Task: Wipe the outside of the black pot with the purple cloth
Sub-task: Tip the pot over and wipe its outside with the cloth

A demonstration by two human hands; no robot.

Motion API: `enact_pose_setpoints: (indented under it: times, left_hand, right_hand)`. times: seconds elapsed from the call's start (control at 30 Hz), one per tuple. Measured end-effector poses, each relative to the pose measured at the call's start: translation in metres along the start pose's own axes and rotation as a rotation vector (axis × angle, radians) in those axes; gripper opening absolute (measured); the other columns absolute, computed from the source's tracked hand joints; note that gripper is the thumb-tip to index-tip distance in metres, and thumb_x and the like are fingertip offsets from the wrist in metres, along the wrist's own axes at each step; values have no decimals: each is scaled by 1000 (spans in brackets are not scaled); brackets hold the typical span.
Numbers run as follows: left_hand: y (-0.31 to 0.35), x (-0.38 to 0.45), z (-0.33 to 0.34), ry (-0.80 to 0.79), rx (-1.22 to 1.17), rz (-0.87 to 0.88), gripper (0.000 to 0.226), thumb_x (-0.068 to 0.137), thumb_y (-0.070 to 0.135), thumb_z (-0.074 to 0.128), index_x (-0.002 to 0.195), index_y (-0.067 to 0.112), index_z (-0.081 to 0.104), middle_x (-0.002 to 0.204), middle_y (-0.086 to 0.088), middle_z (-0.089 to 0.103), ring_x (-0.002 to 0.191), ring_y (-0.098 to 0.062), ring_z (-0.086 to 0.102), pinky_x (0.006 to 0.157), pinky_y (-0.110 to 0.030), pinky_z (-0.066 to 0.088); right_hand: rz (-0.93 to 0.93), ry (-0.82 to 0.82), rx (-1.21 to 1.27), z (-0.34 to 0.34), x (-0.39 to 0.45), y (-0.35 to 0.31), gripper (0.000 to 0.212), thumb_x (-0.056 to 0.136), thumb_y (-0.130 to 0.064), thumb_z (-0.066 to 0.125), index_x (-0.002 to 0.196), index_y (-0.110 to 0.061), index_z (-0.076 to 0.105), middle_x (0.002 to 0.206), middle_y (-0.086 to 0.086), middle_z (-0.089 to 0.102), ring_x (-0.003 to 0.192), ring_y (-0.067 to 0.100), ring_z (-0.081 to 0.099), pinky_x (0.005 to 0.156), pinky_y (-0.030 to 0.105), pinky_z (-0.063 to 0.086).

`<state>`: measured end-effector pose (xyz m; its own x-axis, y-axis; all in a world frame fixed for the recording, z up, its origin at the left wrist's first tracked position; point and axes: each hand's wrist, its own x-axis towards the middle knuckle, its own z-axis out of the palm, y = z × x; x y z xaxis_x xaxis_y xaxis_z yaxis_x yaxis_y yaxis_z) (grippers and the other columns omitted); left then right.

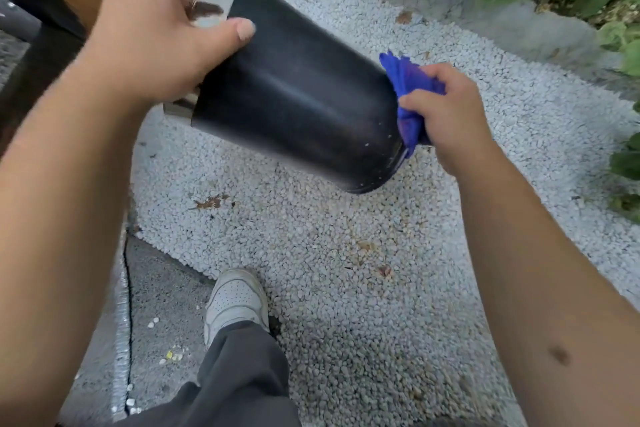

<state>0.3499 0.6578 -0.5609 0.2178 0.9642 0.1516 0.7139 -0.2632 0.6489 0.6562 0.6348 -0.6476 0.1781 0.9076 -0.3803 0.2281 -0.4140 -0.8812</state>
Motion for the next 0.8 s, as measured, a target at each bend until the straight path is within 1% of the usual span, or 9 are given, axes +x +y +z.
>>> enact_pose_setpoints:
  times: [0.03,0.07,0.13,0.27,0.37,0.43,0.57,0.7,0.8]
  left_hand:
    - [5,2,1,-49,17,51,58,84,31,67,138,18,53,145,0,52,132,-18,51,109,-37,42]
    - [10,3,4,-90,103,82,60,83,35,66,138,15,53,148,-2,47,135,-21,47,113,-29,36]
    - [12,5,13,-164,318,66,67,81,45,66,139,13,54,156,-7,34,142,-24,36,116,-19,22]
    - [11,13,16,-197,413,-24,66,84,47,70,140,19,53,159,-10,30,146,-28,30,120,-35,20]
    - [13,17,18,-187,441,-8,65,84,50,69,139,18,54,158,-11,30,145,-30,30,119,-38,22]
    - [14,19,21,-187,451,-7,68,84,51,69,140,17,53,159,-11,29,144,-32,32,118,-37,22]
    - [21,23,23,-221,472,-32,73,83,54,67,143,18,50,161,-10,26,144,-32,31,116,-33,19]
    - [19,28,21,-232,442,-99,72,82,56,67,144,24,49,162,-4,23,146,-30,28,118,-39,21]
    - [20,33,20,-247,445,-123,71,82,57,67,144,28,48,163,-4,22,146,-31,27,117,-39,21]
  right_hand:
    - [23,-28,37,-4,3,0,23,51,-27,68,72,-37,65,71,-8,67,62,19,65,53,35,53]
    - [44,-54,61,-5,3,2,21,52,-25,67,71,-34,65,67,-8,65,56,17,63,48,31,51]
    - [66,-75,66,-2,-1,10,21,52,-26,66,72,-34,66,65,-7,65,53,14,61,46,27,48]
    - [63,-23,54,3,-3,17,22,50,-35,63,72,-37,66,72,-5,64,61,17,60,54,32,49]
    - [50,14,-38,5,-6,16,11,54,-30,60,65,-33,61,59,-16,58,55,8,54,53,27,43]
    - [16,66,-148,9,-14,17,5,59,-27,57,64,-29,59,56,-16,59,49,2,50,50,24,39]
    - [-18,86,-260,10,-34,16,6,68,-28,55,73,-29,59,92,-2,65,70,8,57,60,28,39]
    - [-76,143,-345,19,-53,16,13,73,-29,55,85,-32,57,123,-5,51,79,0,50,67,22,37]
    - [-132,224,-377,33,-75,24,28,72,-31,56,99,-33,59,140,-7,43,90,11,53,80,28,39]
